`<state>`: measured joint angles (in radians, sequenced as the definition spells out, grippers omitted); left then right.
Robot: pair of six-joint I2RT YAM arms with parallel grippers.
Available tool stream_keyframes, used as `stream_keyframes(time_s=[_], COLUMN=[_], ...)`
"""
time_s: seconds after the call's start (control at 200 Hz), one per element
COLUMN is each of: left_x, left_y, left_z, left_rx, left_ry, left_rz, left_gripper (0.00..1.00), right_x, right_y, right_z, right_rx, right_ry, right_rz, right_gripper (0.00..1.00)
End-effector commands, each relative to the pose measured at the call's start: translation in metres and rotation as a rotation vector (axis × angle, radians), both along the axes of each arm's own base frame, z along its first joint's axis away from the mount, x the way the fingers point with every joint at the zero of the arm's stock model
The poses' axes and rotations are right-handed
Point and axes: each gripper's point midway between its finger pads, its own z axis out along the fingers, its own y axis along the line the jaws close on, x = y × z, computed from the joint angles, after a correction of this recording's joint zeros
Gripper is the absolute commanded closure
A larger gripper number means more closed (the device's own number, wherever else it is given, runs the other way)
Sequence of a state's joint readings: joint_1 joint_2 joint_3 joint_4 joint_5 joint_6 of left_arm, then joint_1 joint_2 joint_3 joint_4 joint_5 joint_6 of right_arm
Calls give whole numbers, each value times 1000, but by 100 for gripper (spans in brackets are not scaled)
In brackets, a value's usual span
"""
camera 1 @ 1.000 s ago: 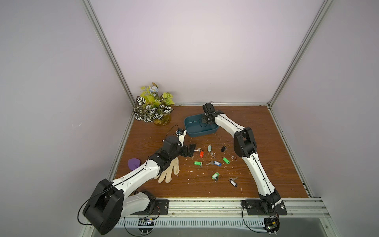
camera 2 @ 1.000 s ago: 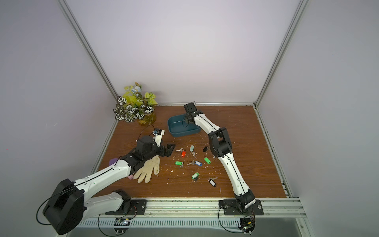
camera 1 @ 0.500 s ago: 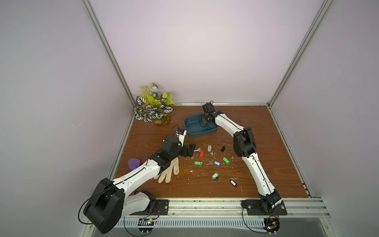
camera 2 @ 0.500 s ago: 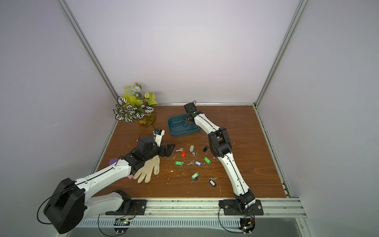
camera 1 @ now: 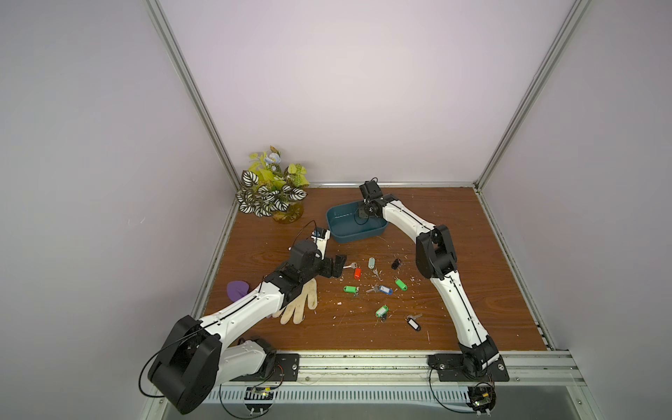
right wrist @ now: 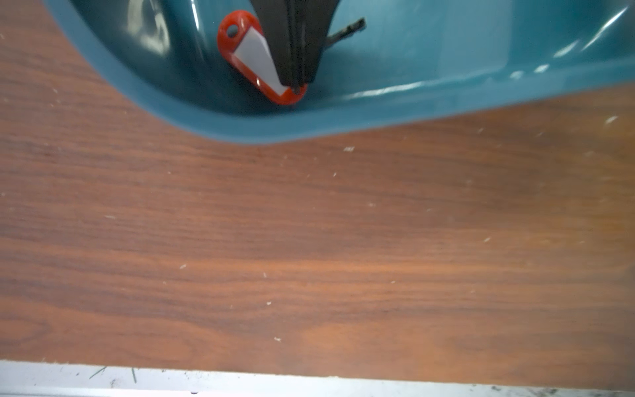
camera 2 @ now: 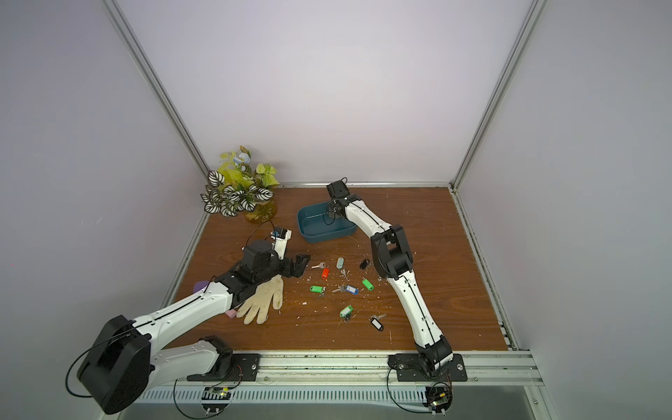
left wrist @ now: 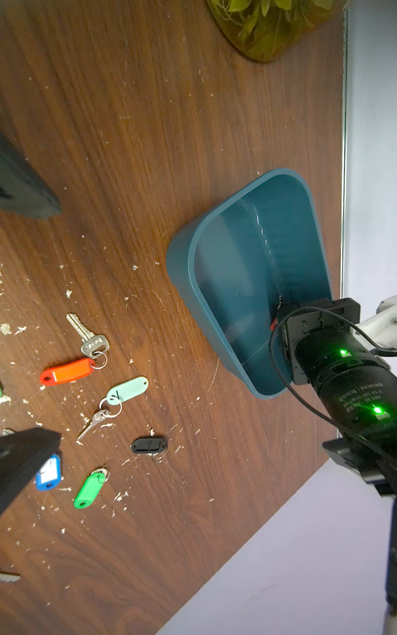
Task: Take the keys out of the storage box
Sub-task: Pick up the key from the storage box.
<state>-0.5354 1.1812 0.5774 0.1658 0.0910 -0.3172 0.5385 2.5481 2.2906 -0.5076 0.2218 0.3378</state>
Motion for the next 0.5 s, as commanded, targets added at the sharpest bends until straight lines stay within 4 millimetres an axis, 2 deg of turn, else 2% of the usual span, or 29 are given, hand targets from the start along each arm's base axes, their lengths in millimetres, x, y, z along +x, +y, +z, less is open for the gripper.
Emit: stream_keyframes(time_s=[0.0, 0.145, 0.275, 0.4, 0.495], left_x=[7, 7, 7, 8, 10], left_y=[2, 4, 8, 16, 26], left_z=[16, 21, 27, 31, 32], left_rx=[-8, -20, -36, -50, -67], left_ry=[-37, -51, -69, -77, -77], left_rz=[15, 27, 51, 104, 162], left_gripper=[0, 0, 0, 0, 0], right_x=[-4, -17, -39, -80, -134], right_y=[18, 20, 26, 37, 46], right_z=[99, 130, 154, 172, 178], right_rx=[103, 136, 174, 228, 310], right_ry=[-155, -189, -210, -231, -253], right_rz=[73, 111, 179, 304, 428], right_gripper=[100, 100, 100, 100, 100])
